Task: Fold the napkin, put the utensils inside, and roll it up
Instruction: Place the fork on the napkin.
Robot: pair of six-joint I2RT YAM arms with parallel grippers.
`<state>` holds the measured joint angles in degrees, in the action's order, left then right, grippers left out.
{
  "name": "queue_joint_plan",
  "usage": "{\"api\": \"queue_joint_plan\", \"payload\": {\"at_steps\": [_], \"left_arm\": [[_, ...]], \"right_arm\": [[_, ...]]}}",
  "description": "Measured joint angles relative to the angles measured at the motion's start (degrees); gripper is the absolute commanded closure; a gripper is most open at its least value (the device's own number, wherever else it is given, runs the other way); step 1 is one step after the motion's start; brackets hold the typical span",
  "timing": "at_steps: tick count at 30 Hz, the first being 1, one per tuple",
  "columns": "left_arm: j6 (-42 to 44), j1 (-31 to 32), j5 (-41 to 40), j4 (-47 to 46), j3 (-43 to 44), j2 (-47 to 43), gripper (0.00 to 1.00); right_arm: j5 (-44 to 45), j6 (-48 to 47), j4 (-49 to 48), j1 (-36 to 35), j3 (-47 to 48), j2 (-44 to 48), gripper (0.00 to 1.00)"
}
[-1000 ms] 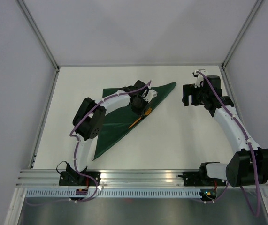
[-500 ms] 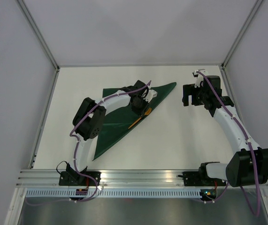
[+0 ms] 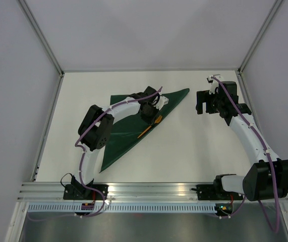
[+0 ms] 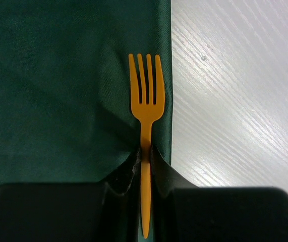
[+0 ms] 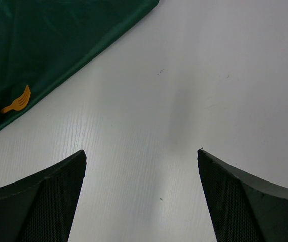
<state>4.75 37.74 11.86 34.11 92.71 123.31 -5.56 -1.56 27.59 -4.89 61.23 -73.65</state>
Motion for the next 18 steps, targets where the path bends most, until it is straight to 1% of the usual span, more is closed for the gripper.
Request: {"api": "queue_joint_plan", "payload": {"at_steps": [6,7,8,11,15,18], "left_arm": [[0.00,0.00,-0.44,0.00,0.00,0.00,0.81],[0.00,0.00,-0.57,0.00,0.00,0.00,0.79],[0.00,0.00,-0.81,0.00,0.00,0.00,0.75],[-0.02,0.00,-1.11,0.00,0.00,0.00,0.70],[-0.02,0.00,-1.25,0.00,0.00,0.00,0.67],[-0.02,0.00,-1.22,0.00,0.00,-0.02,0.66]], "right_arm": [[0.00,0.00,0.00,0.00,-0.02,0.02,0.04],[0.00,0.00,0.00,0.00,-0.02,0.07,0.04],[0.00,0.00,0.02,0.00,-0.02,0.11,0.04],[-0.02,0.00,0.02,0.00,-0.04,0.17,0.04],[-0.02,0.00,0.00,0.00,-0.04,0.20,0.04],[-0.02,0.00,0.02,0.00,-0.04,0.22,0.04]]}}
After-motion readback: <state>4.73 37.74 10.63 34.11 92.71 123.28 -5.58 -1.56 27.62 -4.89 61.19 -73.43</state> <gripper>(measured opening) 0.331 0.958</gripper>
